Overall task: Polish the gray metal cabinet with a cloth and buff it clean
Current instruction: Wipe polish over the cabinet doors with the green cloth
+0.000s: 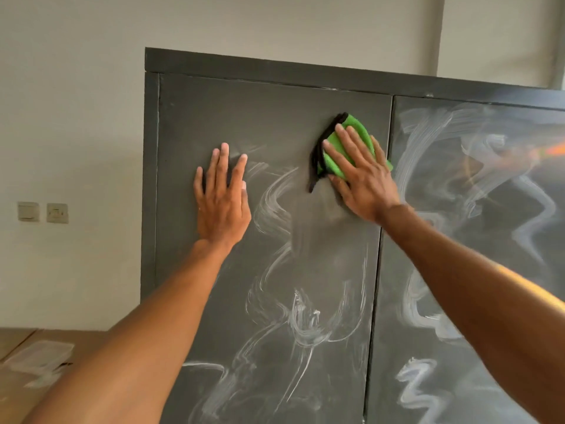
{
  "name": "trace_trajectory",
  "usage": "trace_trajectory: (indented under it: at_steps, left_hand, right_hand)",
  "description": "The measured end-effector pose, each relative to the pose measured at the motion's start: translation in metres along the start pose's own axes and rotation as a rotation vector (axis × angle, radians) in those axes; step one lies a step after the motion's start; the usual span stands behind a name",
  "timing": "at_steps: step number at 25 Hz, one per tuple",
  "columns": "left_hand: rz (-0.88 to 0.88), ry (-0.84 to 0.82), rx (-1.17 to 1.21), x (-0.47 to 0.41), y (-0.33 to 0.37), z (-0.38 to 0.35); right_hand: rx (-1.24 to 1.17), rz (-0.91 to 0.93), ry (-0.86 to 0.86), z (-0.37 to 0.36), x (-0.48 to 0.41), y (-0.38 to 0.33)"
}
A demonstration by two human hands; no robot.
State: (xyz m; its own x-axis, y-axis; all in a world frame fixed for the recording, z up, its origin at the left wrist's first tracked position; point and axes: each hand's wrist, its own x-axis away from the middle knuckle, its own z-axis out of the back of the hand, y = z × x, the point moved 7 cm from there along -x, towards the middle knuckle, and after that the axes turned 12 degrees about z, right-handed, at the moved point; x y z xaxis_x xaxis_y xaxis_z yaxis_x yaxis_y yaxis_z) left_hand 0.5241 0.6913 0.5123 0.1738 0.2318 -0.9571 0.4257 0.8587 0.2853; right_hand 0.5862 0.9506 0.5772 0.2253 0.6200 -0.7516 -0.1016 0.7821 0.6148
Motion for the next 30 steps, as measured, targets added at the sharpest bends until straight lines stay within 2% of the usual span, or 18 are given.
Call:
trace_trajectory:
  at_steps: [1,3,5,8,14,20,24,27,30]
  left_hand:
    - [0.015,-0.004,0.012,0.008,0.0,0.0]
    - [0.037,-0.014,0.023,0.027,0.004,-0.002]
    - [0.031,-0.046,0.025,0.047,0.011,-0.004]
    - [0.019,-0.112,0.035,0.069,0.021,-0.003]
    - [0.079,-0.218,0.06,0.101,0.035,-0.001]
    - [0.116,-0.27,0.084,0.132,0.059,-0.002]
    - [0.146,-0.313,0.138,0.144,0.074,-0.001]
    - [0.138,-0.284,0.162,0.151,0.081,0.004]
    - [0.084,-0.261,0.157,0.158,0.086,0.013]
  right_hand:
    - [0.0,0.044,-0.028,-0.013,0.02,-0.025]
    - [0.001,0.248,-0.154,-0.037,0.079,-0.085]
    - [0.005,0.331,-0.274,-0.052,0.137,-0.124]
    - [-0.066,0.289,-0.341,-0.051,0.166,-0.144]
    - [-0.241,0.18,-0.438,-0.034,0.159,-0.148]
    - [-0.505,0.041,-0.331,-0.02,0.151,-0.147]
    - [-0.503,-0.01,-0.193,-0.021,0.144,-0.139]
    - [-0.433,-0.265,-0.038,-0.015,0.148,-0.126]
    - [-0.398,-0.523,0.012,-0.01,0.158,-0.118]
